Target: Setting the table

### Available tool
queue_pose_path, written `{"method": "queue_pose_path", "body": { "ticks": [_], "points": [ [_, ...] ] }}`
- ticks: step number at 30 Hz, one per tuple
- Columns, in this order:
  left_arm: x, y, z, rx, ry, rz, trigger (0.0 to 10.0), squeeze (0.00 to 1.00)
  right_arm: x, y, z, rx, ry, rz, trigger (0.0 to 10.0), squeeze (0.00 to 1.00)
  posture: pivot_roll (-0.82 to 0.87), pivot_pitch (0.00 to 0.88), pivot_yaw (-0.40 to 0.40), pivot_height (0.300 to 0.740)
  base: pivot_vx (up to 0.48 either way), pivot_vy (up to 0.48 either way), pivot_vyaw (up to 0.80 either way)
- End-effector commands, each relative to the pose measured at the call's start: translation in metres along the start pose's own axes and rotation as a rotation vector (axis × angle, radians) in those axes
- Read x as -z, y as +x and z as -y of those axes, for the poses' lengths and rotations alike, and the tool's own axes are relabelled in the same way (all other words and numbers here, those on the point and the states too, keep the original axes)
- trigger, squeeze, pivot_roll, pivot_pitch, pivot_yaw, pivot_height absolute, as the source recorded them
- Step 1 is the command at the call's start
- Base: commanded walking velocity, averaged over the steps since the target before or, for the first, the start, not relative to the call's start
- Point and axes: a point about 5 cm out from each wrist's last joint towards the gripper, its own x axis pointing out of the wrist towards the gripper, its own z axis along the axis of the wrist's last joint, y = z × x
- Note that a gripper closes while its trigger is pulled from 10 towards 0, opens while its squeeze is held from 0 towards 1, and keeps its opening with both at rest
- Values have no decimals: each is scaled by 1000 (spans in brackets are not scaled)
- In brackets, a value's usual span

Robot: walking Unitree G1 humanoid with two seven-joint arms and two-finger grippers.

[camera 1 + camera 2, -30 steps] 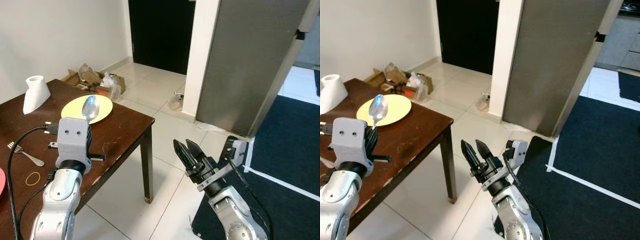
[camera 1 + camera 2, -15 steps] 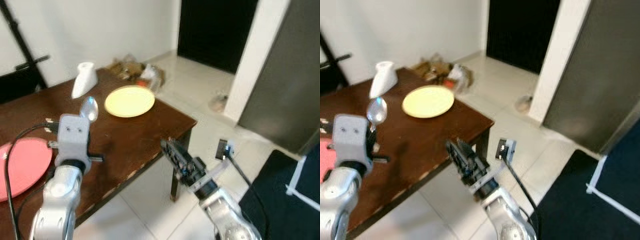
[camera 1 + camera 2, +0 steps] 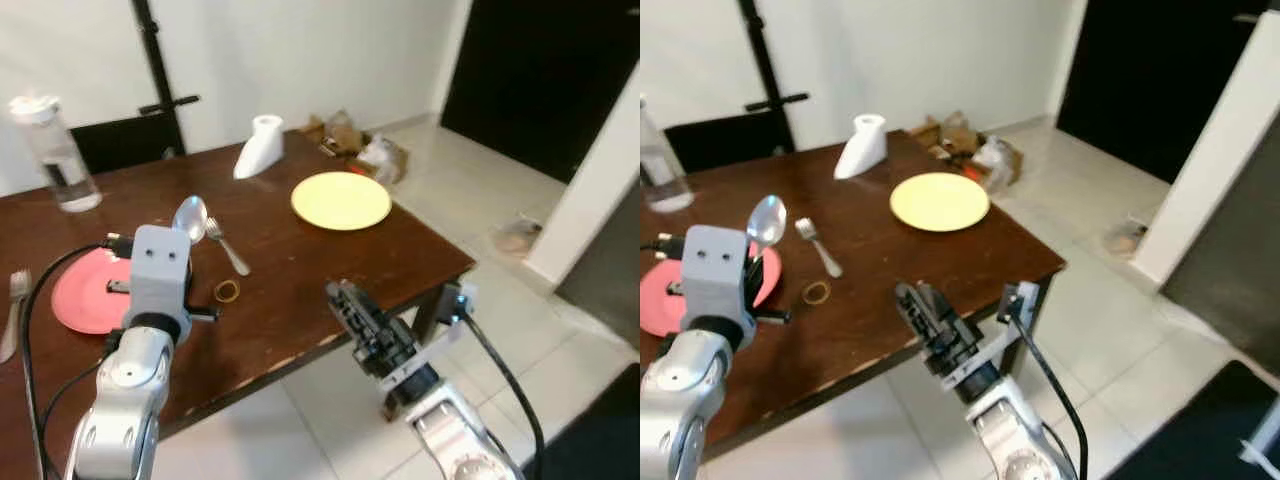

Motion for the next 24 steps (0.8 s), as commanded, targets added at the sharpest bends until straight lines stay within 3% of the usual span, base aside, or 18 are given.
{"method": "queue_pose_path", "body": {
  "ticks": [1,18,24],
  "points": [
    [0,1,-1,-13,14,-13,10000,0,0,-2,1,9,3,-2,10000,0,99,65,66,740,0,0,744],
    [2,7,-2,-29,42,-47,10000,0,-1,-3,1,16,0,-10,10000,0,96,65,66,740,0,0,742],
    [11,8,1,92,111,-119,10000,0,-5,-4,5,29,-13,-2,10000,0,96,65,66,740,0,0,738]
  ]
}}
